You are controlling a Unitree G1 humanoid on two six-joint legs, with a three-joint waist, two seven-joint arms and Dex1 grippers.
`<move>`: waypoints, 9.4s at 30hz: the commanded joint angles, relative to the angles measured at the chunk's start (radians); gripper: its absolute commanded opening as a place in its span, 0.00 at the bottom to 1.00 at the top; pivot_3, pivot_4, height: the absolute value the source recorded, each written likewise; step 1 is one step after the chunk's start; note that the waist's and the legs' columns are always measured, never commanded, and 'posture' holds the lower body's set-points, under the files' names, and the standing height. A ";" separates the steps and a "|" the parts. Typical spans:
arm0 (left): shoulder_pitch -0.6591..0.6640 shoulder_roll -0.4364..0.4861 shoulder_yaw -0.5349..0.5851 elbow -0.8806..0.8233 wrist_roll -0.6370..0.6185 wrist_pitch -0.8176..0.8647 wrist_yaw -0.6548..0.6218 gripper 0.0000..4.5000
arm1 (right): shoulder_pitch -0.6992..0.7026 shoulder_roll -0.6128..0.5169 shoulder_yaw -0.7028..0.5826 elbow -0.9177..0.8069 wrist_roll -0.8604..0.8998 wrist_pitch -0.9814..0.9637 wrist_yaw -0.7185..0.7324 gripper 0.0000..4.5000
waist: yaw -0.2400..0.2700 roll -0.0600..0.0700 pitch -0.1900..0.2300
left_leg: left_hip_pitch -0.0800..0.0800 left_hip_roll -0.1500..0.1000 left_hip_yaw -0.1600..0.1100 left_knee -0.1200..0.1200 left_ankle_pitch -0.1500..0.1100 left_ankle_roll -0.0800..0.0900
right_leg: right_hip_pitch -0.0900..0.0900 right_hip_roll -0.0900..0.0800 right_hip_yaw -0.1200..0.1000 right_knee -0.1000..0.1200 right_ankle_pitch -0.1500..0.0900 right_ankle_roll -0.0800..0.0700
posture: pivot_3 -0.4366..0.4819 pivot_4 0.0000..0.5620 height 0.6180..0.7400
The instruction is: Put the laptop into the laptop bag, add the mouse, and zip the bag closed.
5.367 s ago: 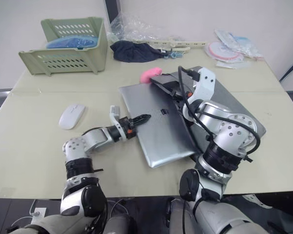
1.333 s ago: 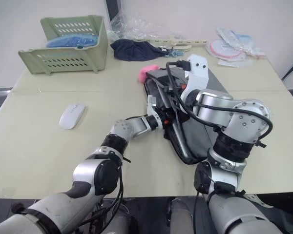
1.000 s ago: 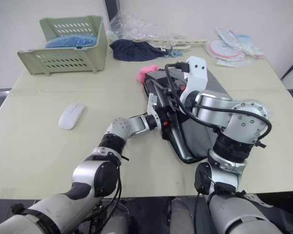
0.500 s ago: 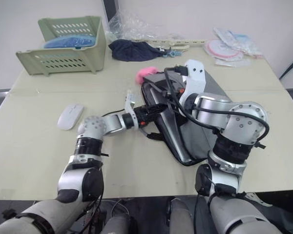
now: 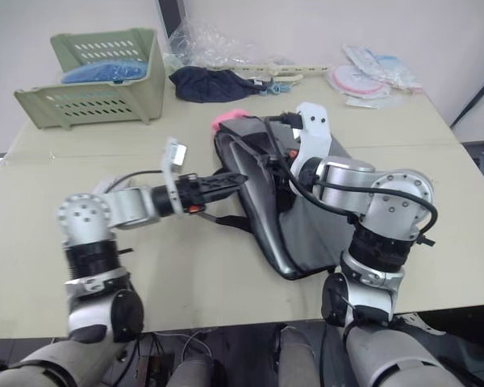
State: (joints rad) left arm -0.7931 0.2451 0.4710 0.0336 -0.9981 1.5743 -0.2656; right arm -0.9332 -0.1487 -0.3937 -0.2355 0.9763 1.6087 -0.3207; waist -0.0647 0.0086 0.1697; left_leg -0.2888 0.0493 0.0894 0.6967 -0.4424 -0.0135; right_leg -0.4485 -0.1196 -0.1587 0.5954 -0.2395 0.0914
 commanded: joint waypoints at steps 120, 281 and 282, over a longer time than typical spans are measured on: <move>0.536 0.651 -0.006 0.102 0.448 -0.839 -0.580 1.00 | 0.012 -0.822 0.355 -0.083 -0.267 -0.650 1.346 0.99 | 0.008 -0.003 0.005 | 0.006 0.000 0.015 -0.008 -0.001 -0.003 | -0.007 0.001 0.003 0.003 0.000 -0.003 | 0.48 0.27 1.00; 0.493 0.482 -0.043 -0.080 0.467 -1.070 -0.373 0.61 | 0.188 -0.245 0.523 -0.383 -0.444 -0.376 0.533 1.00 | 0.034 -0.007 0.003 | 0.004 -0.001 0.006 0.001 -0.001 -0.002 | -0.002 -0.003 -0.003 0.006 0.001 -0.005 | 0.48 0.27 1.00; 0.482 0.483 -0.049 -0.077 0.469 -1.068 -0.372 0.61 | 0.195 -0.234 0.540 -0.385 -0.459 -0.377 0.518 1.00 | 0.033 -0.007 0.003 | 0.004 0.000 0.006 0.001 -0.001 -0.002 | -0.002 -0.002 -0.003 0.006 0.001 -0.005 | 0.48 0.27 1.00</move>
State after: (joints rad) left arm -0.2825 0.7139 0.4131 -0.0017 -0.5095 0.5096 -0.6330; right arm -0.7410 -0.3957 0.1283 -0.5814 0.5465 1.2372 0.2351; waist -0.0319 0.0020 0.1727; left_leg -0.2844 0.0492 0.0957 0.6973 -0.4436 -0.0158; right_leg -0.4508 -0.1217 -0.1620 0.6011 -0.2385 0.0862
